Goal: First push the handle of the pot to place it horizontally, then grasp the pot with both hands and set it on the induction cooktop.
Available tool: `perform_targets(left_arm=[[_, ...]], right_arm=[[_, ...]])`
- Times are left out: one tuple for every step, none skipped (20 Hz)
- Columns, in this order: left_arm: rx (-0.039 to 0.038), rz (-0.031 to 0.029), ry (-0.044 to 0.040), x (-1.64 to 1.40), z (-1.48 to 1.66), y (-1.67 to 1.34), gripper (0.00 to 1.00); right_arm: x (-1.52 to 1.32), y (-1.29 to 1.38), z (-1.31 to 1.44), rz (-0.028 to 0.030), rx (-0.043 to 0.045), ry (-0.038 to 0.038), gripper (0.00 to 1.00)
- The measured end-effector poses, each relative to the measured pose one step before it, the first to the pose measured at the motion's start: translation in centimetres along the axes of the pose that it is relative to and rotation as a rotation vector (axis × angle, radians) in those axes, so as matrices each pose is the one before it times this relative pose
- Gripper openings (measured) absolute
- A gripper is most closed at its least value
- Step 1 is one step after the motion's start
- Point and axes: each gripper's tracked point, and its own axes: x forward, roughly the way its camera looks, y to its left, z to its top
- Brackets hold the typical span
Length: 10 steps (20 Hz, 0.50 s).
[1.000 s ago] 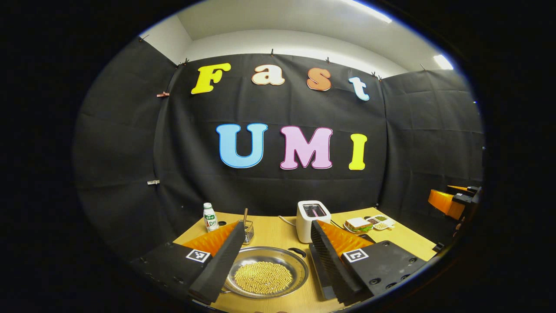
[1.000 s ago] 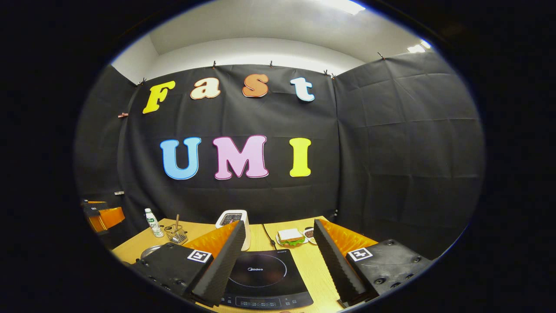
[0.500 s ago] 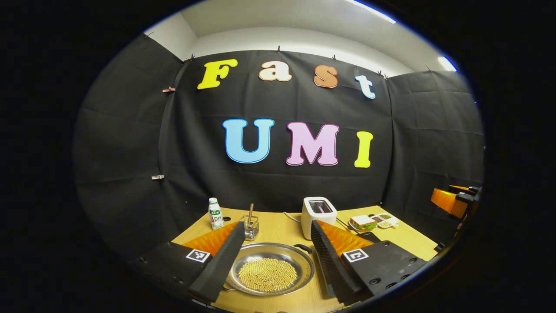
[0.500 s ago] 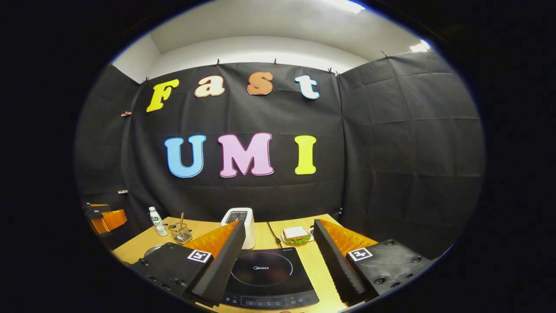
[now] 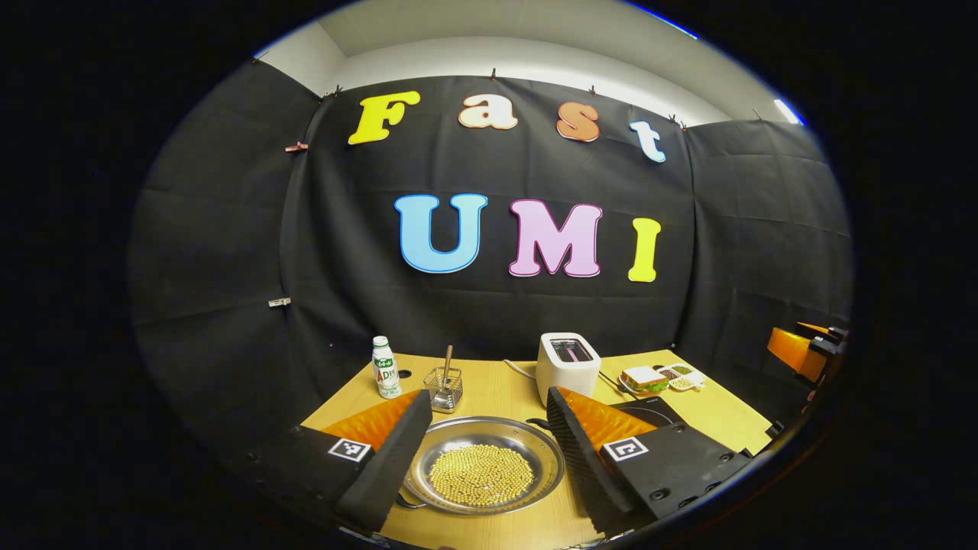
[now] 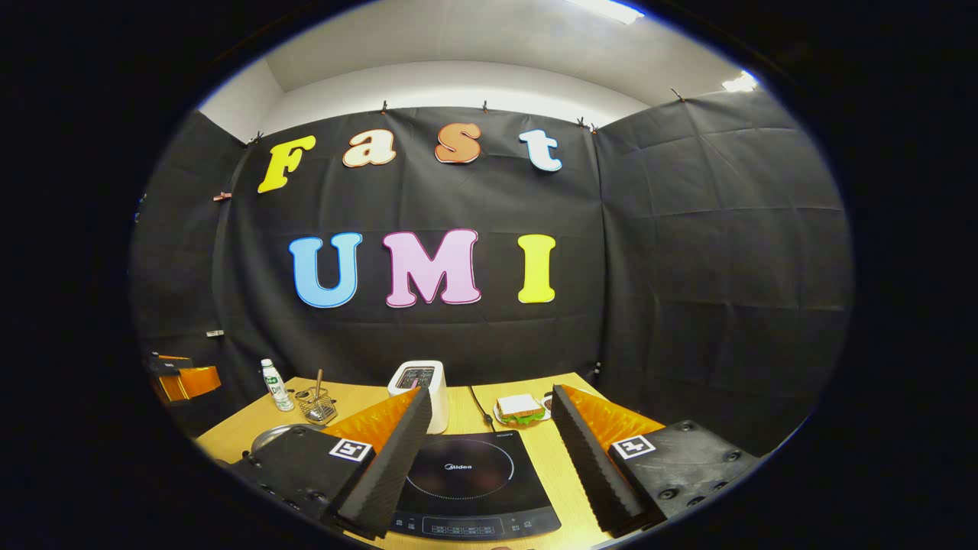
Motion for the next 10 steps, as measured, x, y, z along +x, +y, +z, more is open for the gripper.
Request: perform_targets(left_arm=[[0.00295,-0.00361,0.0174,0.086,-0.307,0.199,0.92],[0.00239,-0.00907,0.01964,0.15,-0.502,0.201,0.9],[0.0003,0.00055,0.01369,0.005,-0.354,0.435,0.83],[-0.00071,-0.00033,0.01376,-0.061,-0.389,0.585,0.78],[0.00468,0.00047,0.01382,-0.02,-0.432,0.463,0.61],[0.00636,0.00389,0.01705,0.032,-0.683,0.65,0.55],[0.00229,-0.00045,0.02,0.025,-0.551,0.6,0.53],[-0.00829,-0.01386,0.02242,0.046,-0.843,0.28,0.52],[-0.01658,-0.0036,0.02303,-0.071,-0.7,0.455,0.46],[-0.00643,0.01449,0.01793,-0.184,-0.824,1.222,0.42]], right_arm=[[-0.021,0.097,-0.031,0.00303,0.00514,0.00348,0.98],[-0.137,0.034,-0.142,0.00557,-0.00053,0.00443,0.98],[-0.003,0.084,-0.091,0.00541,-0.00704,0.00401,0.98],[-0.063,-0.102,-0.098,0.00456,-0.01209,0.00413,0.98],[-0.165,-0.094,-0.177,0.00263,-0.00969,0.00733,0.98],[-0.139,-0.022,-0.243,0.00259,-0.00568,0.01191,0.98],[-0.105,0.16,-0.472,0.00345,0.00063,0.01429,0.98],[0.216,0.11,-0.413,0.00201,0.00655,0.01085,0.98],[0.274,-0.026,-0.045,-0.00032,0.00707,0.00815,0.95],[0.013,0.017,-0.078,0.00079,0.00564,0.00533,0.98]])
